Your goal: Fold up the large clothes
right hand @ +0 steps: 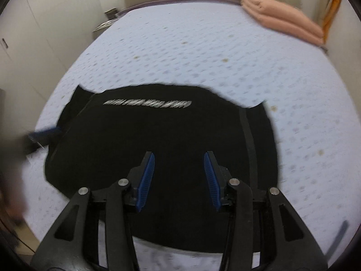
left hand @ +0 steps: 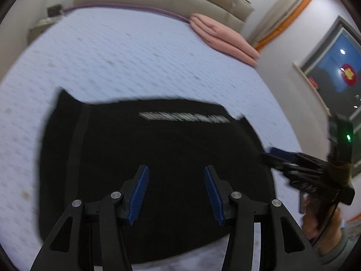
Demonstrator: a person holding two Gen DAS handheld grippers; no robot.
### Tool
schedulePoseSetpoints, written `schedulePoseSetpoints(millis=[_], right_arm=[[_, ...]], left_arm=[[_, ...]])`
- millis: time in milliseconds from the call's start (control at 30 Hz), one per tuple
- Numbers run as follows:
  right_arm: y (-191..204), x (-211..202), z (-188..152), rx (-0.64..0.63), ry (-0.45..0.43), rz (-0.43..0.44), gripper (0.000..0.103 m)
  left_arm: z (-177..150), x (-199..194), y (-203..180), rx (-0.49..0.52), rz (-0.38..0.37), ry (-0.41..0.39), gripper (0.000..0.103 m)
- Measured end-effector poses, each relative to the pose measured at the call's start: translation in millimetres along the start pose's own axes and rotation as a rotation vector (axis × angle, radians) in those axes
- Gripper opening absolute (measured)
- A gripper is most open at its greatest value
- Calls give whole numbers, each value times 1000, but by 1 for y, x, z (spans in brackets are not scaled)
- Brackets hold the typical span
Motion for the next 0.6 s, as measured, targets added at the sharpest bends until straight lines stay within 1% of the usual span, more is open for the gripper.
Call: schedulePoseSetpoints(millis=[33, 67, 133, 200, 267, 300, 333, 400, 533, 600], right_arm=[[5, 6, -4, 8, 7, 11, 42], [7, 13, -7, 15, 10, 9, 42], [9, 32, -15, 4, 19, -32, 42], [11, 56, -26, -12, 58, -74, 42], [8, 81, -33, -12, 101, -77, 42], [5, 87, -34, -7, 114, -73, 42], [2, 95, -34, 2, 126, -66, 42], [0, 104, -32, 8, 135, -65, 42], [-1, 107, -28, -10, 139, -75, 42], [-2, 98, -20, -11, 153, -50, 42]], left_arm=[[-5, 9, -7, 5, -9, 12, 53], [-10, 21, -12, 14, -2, 30, 53], [-19, 42, -12, 25, 35, 54, 53], [-26, 60, -5, -5, 46, 63, 52], [-33, 79, 6, -36, 46, 86, 52], [-35, 85, 10, -43, 54, 89, 50], [-36, 91, 15, -54, 69, 90, 44], [-35, 98, 20, -65, 87, 83, 38], [-33, 98, 21, -63, 78, 86, 37], [-27, 90, 20, -67, 57, 96, 38]])
Point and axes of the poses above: each gripper's, at about its wrist camera, not at the fingertips, and x roughly the way its jaws point, y to its left, z to its top, the point moved 4 cm from there along x, roughly the way its jaws point, and after that the axes turned 6 degrees about y, right-handed, at the moved point
